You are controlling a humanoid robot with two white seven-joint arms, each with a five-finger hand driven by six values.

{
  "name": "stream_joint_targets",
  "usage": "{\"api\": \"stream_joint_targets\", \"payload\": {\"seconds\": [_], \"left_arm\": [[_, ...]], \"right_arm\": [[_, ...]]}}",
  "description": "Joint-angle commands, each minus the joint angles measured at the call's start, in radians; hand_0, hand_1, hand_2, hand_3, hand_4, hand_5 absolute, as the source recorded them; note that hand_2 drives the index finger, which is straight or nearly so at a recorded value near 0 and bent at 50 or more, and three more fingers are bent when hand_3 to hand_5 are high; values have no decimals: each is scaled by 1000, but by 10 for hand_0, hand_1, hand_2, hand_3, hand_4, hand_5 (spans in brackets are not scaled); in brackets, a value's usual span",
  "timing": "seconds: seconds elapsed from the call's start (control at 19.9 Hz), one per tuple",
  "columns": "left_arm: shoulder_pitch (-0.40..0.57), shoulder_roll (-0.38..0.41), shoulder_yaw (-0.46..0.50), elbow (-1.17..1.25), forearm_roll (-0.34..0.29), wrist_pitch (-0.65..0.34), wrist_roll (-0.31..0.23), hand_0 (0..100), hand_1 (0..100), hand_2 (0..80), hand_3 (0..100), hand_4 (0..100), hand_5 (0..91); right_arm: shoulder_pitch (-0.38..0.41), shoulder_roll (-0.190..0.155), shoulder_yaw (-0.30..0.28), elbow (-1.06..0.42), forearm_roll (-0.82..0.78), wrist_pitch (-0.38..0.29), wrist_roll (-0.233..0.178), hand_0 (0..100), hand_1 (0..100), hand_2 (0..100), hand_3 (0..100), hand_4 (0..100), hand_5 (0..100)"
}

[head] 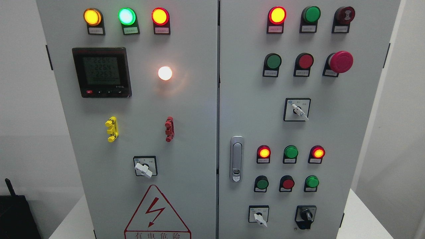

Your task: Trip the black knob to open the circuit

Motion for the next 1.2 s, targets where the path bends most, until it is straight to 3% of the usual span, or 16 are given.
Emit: {"api": "stream_joint_targets", "payload": {"seconds": [0.0,0.25,0.4,0.5,0.8,0.95,1.1,1.15], "left_arm": [[0,-1,1,1,2,1,0,120,389,0,0,0,0],[0,-1,1,1,2,0,0,120,389,0,0,0,0],[0,-1,1,1,2,1,0,120,389,0,0,0,0],[0,-1,1,1,2,1,0,120,389,0,0,0,0],[0,-1,1,1,2,1,0,120,389,0,0,0,0],[0,-1,1,1,2,1,0,120,389,0,0,0,0],[-2,-1,1,1,2,1,0,120,389,0,0,0,0],[0,-1,1,1,2,0,0,120,389,0,0,0,0]], "right_arm": [[21,2,4,-76,-5,-12,-13,205,497,0,472,363,48],[43,2,5,-170,-7,-61,-28,283,546,0,695,528,156],[43,2,21,-189,-7,-150,-99,288,592,0,841,615,255],[46,2,25,-215,-7,-179,-114,289,631,0,872,673,334],[91,2,16,-365,-7,-185,-134,256,704,0,977,832,567],[117,2,19,-422,-7,-233,-136,205,739,0,999,857,608],[133,2,16,-483,-7,-245,-153,354,777,0,1000,863,626],[140,4,15,-503,-7,-247,-153,494,843,0,1000,864,642]]}}
